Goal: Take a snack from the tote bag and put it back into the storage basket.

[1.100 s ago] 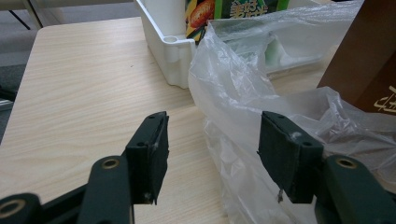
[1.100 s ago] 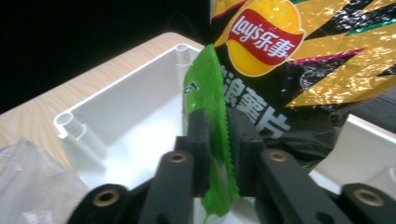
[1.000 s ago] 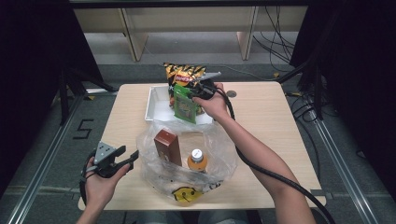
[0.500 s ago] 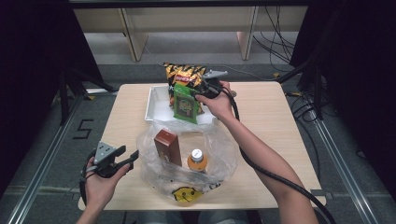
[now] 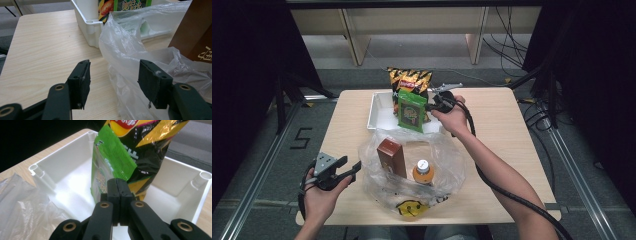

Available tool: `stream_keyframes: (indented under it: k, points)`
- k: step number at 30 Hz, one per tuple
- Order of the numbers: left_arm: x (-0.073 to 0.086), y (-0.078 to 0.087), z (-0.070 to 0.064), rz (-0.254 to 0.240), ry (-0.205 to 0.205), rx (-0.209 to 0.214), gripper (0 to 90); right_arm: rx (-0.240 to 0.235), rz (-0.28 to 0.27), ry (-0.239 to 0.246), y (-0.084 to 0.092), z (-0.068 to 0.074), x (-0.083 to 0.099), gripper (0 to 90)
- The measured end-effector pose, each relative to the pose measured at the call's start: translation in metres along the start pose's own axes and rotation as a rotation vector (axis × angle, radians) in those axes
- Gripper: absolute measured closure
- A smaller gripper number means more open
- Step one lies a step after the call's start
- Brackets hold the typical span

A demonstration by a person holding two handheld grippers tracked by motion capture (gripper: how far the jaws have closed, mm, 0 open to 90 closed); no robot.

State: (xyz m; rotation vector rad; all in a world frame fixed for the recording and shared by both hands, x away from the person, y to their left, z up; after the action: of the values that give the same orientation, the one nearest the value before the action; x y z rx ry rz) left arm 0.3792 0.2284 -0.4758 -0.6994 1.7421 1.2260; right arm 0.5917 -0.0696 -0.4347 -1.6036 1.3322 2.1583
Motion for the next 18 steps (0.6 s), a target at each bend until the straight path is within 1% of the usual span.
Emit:
stream_keyframes:
  k: [1, 4, 6, 7, 10, 11, 12, 13, 14, 15, 16, 17, 18]
  points:
    - [0.000, 0.000, 0.000, -0.001, 0.001, 0.000, 42.6, -0.004, 0.001, -0.018, -0.005, 0.000, 0.001, 90.0]
    - [0.000, 0.000, 0.001, -0.001, 0.001, -0.002, 42.6, 0.005, 0.012, -0.010, -0.007, -0.003, 0.000, 90.0]
    - [0.000, 0.001, 0.001, -0.002, 0.004, -0.004, 42.7, 0.015, 0.012, -0.013, -0.010, -0.003, -0.002, 90.0]
    - [0.000, 0.001, 0.002, -0.003, 0.005, -0.007, 42.7, 0.021, 0.015, -0.003, -0.012, -0.004, -0.004, 90.0]
    - [-0.001, 0.001, 0.002, -0.003, 0.005, -0.004, 42.7, 0.024, 0.005, 0.005, -0.016, -0.005, -0.005, 90.0]
    - [-0.001, 0.001, 0.002, -0.009, 0.006, -0.002, 42.7, 0.037, 0.016, 0.006, -0.016, -0.006, -0.007, 90.0]
    - [-0.001, 0.002, 0.002, 0.000, 0.004, -0.008, 42.7, 0.037, 0.016, 0.006, -0.016, -0.006, -0.007, 90.0]
    - [-0.001, 0.002, 0.002, 0.001, 0.006, -0.010, 42.7, 0.044, 0.012, 0.019, -0.017, -0.009, -0.007, 90.0]
    - [-0.001, 0.001, 0.002, -0.004, 0.006, -0.003, 42.7, 0.036, 0.019, -0.017, -0.017, -0.006, -0.008, 90.0]
    - [-0.001, 0.001, 0.002, -0.004, 0.006, -0.003, 42.8, 0.036, 0.019, -0.017, -0.017, -0.006, -0.008, 90.0]
    - [-0.001, 0.001, 0.002, -0.002, 0.006, -0.007, 42.8, 0.045, 0.015, -0.006, -0.017, -0.007, -0.008, 89.8]
    - [-0.001, 0.001, 0.002, -0.002, 0.005, -0.006, 42.8, 0.050, 0.009, 0.016, -0.018, -0.009, -0.009, 89.4]
    - [-0.001, 0.001, 0.002, -0.004, 0.006, -0.003, 42.8, 0.048, 0.006, 0.009, -0.019, -0.008, -0.009, 88.0]
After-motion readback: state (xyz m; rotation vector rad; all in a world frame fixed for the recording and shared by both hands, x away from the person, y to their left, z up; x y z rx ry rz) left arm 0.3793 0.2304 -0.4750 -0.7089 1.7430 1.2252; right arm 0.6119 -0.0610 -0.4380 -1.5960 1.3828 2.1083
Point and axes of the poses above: each handheld gripper's, and its own axes: y roughly backward along the jaws, x roughly out of its underside, z roughly to its left, the point moved 5 cm from there along -y, roughly forward along the jaws, and after that the axes turned 4 degrees about y, right-handed, at the moved point
